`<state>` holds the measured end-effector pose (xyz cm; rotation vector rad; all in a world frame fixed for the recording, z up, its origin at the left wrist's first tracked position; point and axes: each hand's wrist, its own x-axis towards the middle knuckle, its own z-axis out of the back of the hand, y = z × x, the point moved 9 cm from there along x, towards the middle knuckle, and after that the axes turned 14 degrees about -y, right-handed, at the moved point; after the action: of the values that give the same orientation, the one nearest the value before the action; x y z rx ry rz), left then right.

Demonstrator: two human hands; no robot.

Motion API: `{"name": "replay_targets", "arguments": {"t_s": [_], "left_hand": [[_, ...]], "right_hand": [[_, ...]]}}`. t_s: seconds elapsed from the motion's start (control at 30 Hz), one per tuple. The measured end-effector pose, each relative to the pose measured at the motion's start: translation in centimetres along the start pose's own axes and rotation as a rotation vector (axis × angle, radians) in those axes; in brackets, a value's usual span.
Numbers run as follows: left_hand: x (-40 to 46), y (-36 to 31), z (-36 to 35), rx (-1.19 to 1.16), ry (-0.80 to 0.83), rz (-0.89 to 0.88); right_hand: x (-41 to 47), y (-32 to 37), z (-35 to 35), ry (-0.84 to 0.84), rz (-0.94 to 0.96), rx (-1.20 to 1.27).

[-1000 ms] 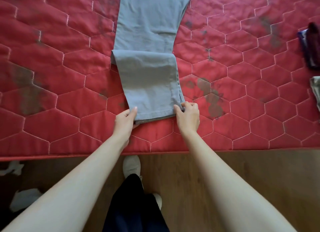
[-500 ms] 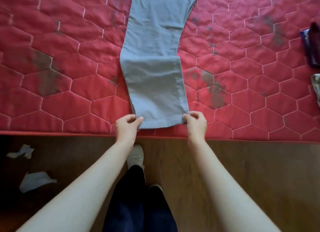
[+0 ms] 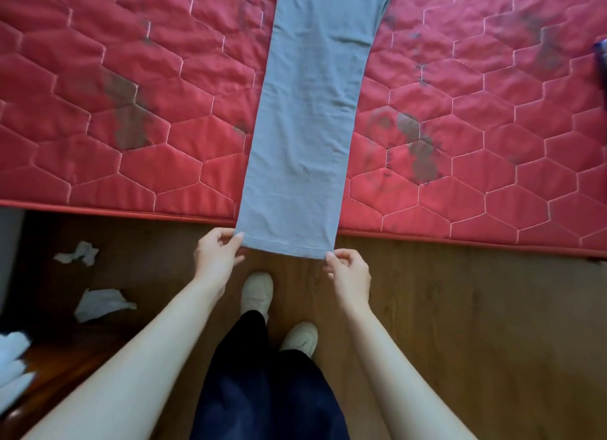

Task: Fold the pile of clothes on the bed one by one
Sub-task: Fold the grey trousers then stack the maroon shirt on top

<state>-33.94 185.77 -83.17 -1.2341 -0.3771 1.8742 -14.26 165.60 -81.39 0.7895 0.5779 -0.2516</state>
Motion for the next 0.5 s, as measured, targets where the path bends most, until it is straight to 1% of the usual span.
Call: {"name": "replay_targets", "arguments": {"t_s": [0.03, 0.07, 0.13, 0.17, 0.27, 0.33, 0.4, 0.5], "left_hand": [[0.3, 0.1, 0.2, 0.096, -0.033, -0.026], [0.4, -0.4, 0.6, 0.210, -0.075, -0.100], [0.3, -3.0, 1.1, 0.424, -0.143, -0.332], [-0.1, -4.5, 0.8, 0.491, -0.144, -0.468], [-1.8, -9.0, -2.3, 0.598, -0.051, -0.883], [-2.3, -11.5, -5.7, 0.692, 0.035, -1.107], [-2.0, -13.7, -9.3, 0.768, 0.098, -1.253], [1.0, -17.4, -14.4, 0.835, 0.111, -1.325]], "right_hand": [[0.4, -0.3, 0.0, -0.019, 0.011, -0.048], [0.8, -0.2, 0.4, -0.060, 0.034, -0.107], [1.3, 0.6, 1.2, -0.151, 0.130, -0.235], [1.5, 1.5, 1.4, -0.176, 0.216, -0.285], [1.9, 5.8, 0.1, -0.189, 0.542, -0.365], [2.7, 9.4, -2.2, -0.163, 0.706, -0.404], [3.8, 13.2, -5.1, -0.136, 0.824, -0.453], [6.9, 19.2, -9.6, -0.136, 0.940, -0.512]]}}
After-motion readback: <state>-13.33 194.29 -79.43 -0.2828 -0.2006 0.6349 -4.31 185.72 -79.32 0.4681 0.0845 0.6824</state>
